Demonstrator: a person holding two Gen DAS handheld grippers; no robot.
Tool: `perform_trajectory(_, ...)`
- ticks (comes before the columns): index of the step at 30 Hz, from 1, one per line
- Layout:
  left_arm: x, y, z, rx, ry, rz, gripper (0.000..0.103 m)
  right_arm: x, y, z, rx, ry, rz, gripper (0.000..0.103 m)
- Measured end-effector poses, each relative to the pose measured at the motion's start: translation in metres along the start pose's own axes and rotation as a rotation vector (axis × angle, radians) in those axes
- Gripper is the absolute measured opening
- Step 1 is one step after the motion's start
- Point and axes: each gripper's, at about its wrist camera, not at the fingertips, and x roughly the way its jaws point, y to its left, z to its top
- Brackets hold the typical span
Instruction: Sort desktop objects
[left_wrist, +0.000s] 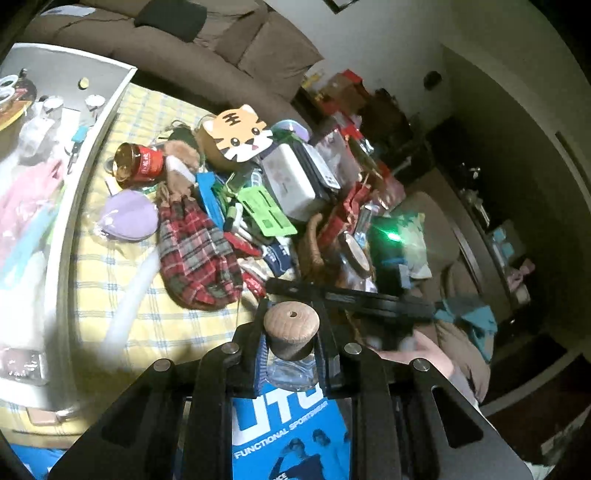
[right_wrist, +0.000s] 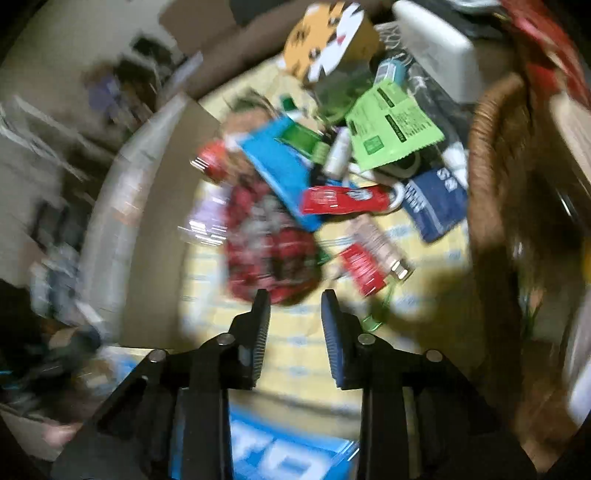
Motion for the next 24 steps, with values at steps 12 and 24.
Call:
perform_trajectory(12, 0.009, 0.017, -0.004, -0.046, 0.016, -0.037, 0.020, 0.055, 0.009, 0.008, -0.136, 0.092, -0.186, 0.015)
perform_trajectory(24, 0.008, 0.000, -0.014, 0.082, 0.046, 0.043, 0.020, -0.011, 0.019, -0.018, -0.183, -0.048, -0.094, 0.012)
